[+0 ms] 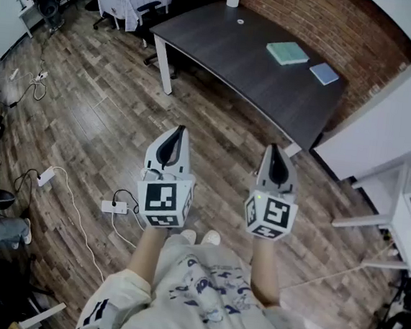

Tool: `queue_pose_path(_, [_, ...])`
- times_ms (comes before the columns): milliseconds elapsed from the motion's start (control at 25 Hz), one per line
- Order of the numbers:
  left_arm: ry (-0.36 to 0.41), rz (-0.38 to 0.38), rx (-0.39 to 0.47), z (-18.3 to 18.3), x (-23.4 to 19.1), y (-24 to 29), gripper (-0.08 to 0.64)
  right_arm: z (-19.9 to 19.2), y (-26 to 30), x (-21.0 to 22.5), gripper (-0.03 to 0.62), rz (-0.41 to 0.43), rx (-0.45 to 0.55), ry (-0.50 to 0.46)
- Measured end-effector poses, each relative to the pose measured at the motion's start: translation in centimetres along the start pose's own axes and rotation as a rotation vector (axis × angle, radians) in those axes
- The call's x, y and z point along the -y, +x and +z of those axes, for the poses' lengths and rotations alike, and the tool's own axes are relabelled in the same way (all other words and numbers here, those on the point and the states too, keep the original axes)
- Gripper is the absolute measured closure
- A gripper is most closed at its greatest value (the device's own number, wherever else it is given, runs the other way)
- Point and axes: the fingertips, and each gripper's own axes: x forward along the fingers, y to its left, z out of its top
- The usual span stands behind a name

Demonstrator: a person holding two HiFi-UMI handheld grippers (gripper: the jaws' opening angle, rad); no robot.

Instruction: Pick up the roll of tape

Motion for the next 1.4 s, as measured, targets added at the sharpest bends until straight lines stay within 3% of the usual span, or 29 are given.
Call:
queue_pose_path(960, [0.001, 0.08, -0.032, -1.4, 2.9, 1.4, 0.558, -2.3, 0.9, 3.5, 0.589, 0.074, -0.02, 0.017])
queue_pose_path(1400, [-0.005, 0.062, -0.04, -2.1, 1.6, 7.5, 0.558, -3.2, 6.6, 4.7, 0.588, 0.047, -0.034, 0.018])
